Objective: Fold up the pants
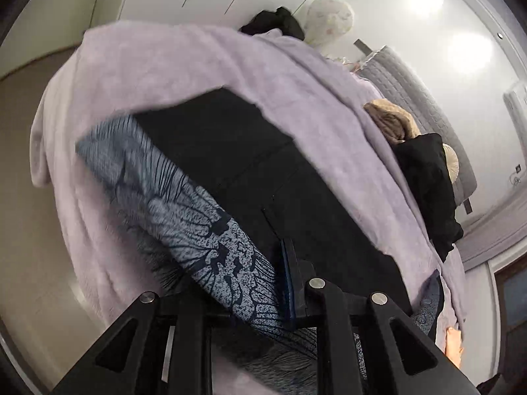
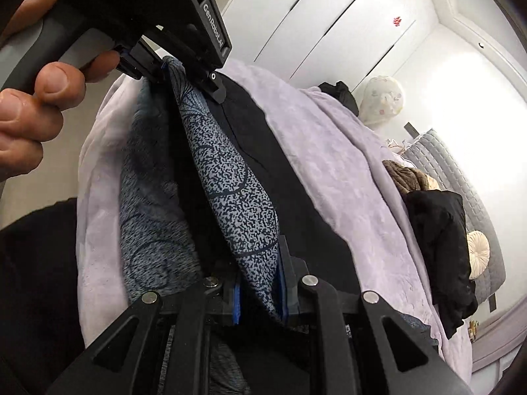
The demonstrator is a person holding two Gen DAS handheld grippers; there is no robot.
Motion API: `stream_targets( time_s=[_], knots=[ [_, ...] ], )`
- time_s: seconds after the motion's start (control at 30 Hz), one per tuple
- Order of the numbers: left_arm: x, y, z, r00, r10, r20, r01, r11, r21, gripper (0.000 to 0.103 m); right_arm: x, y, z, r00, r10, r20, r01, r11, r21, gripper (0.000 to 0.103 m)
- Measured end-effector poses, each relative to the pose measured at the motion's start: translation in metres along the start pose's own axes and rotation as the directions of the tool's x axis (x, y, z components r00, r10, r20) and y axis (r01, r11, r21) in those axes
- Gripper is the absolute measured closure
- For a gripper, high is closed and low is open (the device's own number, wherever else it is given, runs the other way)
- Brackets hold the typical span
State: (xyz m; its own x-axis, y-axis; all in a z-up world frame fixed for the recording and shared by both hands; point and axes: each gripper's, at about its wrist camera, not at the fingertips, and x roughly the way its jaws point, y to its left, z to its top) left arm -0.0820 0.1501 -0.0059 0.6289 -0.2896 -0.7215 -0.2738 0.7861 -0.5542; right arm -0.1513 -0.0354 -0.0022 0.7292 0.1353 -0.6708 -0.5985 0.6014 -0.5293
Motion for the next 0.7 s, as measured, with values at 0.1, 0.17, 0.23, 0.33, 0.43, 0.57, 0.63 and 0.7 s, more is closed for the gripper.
stream_targets(
  time_s=[0.1, 0.17, 0.23, 0.33, 0.43, 0.57, 0.63, 0.7],
  knots=[
    [-0.003, 0.027, -0.013, 0.997, -0.08, -0.005, 0.079, 0.994, -0.072, 0.079, 0.007, 0.025, -0.002, 0.997, -0.081, -0.009, 0.08, 0.992, -0.099, 0.082],
    [-0.011, 0.031, -0.016, 0.995, -0.099, 0.013, 0.099, 0.992, -0.074, 0.079, 0.003, 0.028, -0.002, 0.995, -0.1, -0.007, 0.099, 0.989, -0.106, 0.08],
    [-0.017, 0.029, -0.014, 0.995, -0.089, 0.037, 0.091, 0.995, -0.049, 0.079, 0.0, 0.021, -0.002, 0.996, -0.088, -0.013, 0.087, 0.993, -0.083, 0.072],
    [-0.032, 0.033, -0.005, 0.993, -0.102, 0.063, 0.104, 0.994, -0.028, 0.079, -0.014, 0.005, -0.004, 0.996, -0.086, 0.011, 0.087, 0.993, -0.075, 0.027],
    [-0.054, 0.03, -0.004, 0.989, -0.089, 0.119, 0.092, 0.995, -0.024, 0.079, -0.046, -0.013, -0.007, 0.997, -0.006, 0.082, 0.008, 1.0, -0.013, 0.018],
    [-0.063, -0.008, 0.003, 0.98, -0.128, 0.15, 0.119, 0.991, 0.064, 0.079, -0.057, -0.055, 0.001, 0.984, 0.103, 0.148, -0.136, 0.962, 0.236, 0.018],
    [-0.052, -0.038, 0.008, 0.983, -0.139, 0.123, 0.123, 0.983, 0.133, 0.079, -0.04, -0.077, 0.007, 0.984, 0.104, 0.146, -0.15, 0.924, 0.352, 0.017],
    [-0.032, -0.062, 0.01, 0.99, -0.118, 0.081, 0.103, 0.979, 0.177, 0.079, -0.01, -0.089, 0.005, 0.99, 0.121, 0.071, -0.141, 0.877, 0.459, 0.017]
  ],
)
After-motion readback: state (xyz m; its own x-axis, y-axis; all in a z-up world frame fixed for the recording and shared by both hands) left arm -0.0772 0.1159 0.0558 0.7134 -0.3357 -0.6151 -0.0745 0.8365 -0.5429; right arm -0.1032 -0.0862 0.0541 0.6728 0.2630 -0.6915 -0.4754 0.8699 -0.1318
